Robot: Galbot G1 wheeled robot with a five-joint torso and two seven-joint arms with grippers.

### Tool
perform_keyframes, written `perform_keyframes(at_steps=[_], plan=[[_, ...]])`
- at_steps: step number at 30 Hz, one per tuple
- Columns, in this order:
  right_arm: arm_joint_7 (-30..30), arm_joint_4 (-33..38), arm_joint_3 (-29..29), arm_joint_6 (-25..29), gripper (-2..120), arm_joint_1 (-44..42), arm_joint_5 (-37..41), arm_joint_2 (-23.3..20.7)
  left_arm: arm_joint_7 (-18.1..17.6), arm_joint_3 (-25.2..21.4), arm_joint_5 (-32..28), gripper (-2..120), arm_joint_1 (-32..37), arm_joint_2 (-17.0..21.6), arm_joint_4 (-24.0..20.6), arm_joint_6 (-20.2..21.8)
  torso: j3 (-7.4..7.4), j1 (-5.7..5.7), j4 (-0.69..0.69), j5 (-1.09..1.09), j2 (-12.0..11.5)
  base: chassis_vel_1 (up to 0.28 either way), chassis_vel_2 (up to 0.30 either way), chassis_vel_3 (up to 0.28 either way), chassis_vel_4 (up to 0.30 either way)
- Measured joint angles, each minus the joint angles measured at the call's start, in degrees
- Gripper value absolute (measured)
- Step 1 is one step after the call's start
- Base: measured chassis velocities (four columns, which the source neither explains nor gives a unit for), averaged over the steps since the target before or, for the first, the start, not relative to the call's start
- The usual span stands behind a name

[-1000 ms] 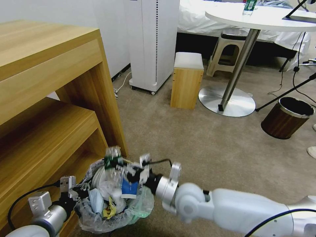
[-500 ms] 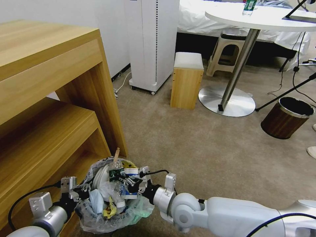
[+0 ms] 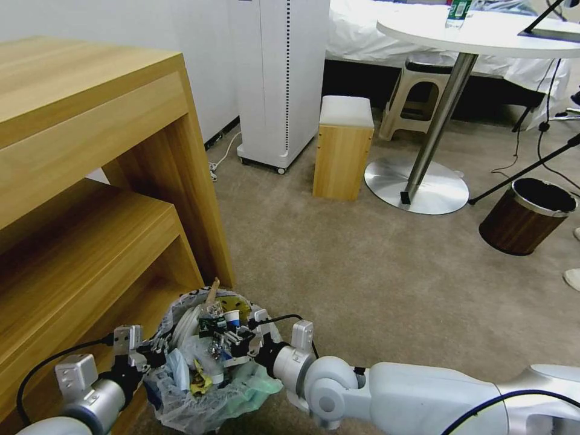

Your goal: Pick up the trash bin and place the garbage on the floor into it.

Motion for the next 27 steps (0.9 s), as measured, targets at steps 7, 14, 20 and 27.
perform_keyframes(at_steps=[7,14,20,27], plan=[[0.0,2.3,0.8,0.1,68,0.6,-0.3,-0.5,0.0,0.2,0.1,1,-0.3,0.0,0.7,0.0,0.00,0.00,0.00,0.00,0.0,0.000,0.000,0.000,0.000],[0.0,2.9,1.5,0.3,95,1.0,-0.3,-0.3,0.0,0.2,0.1,1,-0.1,0.1,0.8,0.0,0.00,0.00,0.00,0.00,0.0,0.000,0.000,0.000,0.000],[0.0,5.5,5.1,0.8,100,0.5,-0.3,-0.9,-0.4,-0.3,-0.4,1,0.2,0.8,1.0,0.2,0.00,0.00,0.00,0.00,0.0,0.000,0.000,0.000,0.000],[-0.2,10.5,8.8,1.2,100,1.1,-0.3,-3.2,-1.3,-0.9,-1.2,1,1.1,1.2,0.5,0.9,0.00,0.00,-0.01,0.01,0.0,0.000,0.000,0.000,0.000]])
